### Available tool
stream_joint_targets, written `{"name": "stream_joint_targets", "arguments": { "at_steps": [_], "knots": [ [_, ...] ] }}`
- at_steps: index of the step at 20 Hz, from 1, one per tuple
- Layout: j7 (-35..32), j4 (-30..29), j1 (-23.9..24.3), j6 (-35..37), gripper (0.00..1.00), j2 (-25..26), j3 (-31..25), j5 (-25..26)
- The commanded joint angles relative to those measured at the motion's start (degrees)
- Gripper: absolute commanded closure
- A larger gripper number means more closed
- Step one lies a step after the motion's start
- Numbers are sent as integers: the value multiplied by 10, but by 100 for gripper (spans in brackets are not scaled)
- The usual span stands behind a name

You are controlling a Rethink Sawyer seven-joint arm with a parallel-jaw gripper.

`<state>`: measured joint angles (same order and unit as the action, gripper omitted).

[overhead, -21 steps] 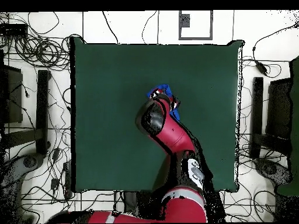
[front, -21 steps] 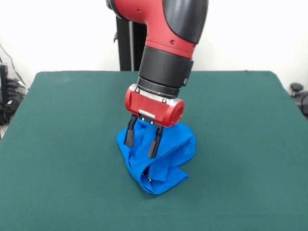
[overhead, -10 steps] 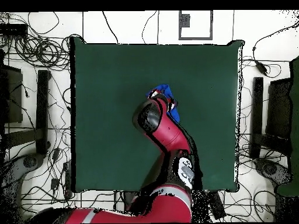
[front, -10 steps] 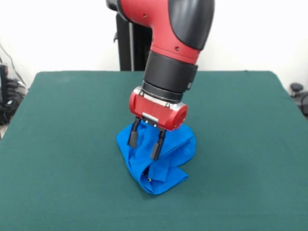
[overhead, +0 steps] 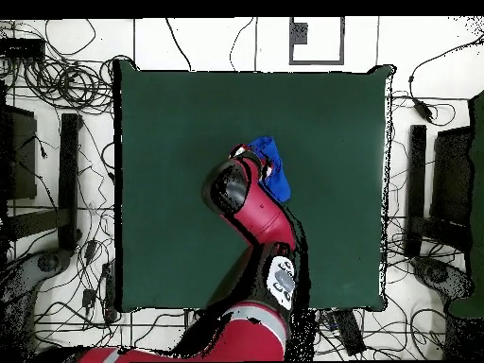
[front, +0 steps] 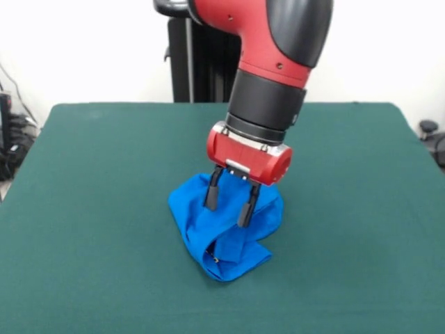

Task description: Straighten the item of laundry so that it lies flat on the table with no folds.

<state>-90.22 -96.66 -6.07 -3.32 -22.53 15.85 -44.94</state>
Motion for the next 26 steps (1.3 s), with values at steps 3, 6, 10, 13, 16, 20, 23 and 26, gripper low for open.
{"name": "stream_joint_targets", "arguments": {
  "at_steps": [3, 6, 10, 13, 16, 20, 23, 26],
  "knots": [
    [-151, 62, -24, 88, 0, 33, 0, -49],
    [-145, 66, -5, 50, 0, 45, -27, -42],
    [-143, 86, -4, 37, 0, 67, -27, -42],
    [-149, 103, -20, 44, 0, 83, -7, -58],
    [-156, 124, -37, 71, 0, 103, 24, -78],
    [-197, 161, -66, 156, 0, 142, 93, -101],
    [-201, 177, -72, 173, 0, 165, 114, -101],
    [-214, 198, -78, 187, 0, 193, 135, -103]
  ]
}}
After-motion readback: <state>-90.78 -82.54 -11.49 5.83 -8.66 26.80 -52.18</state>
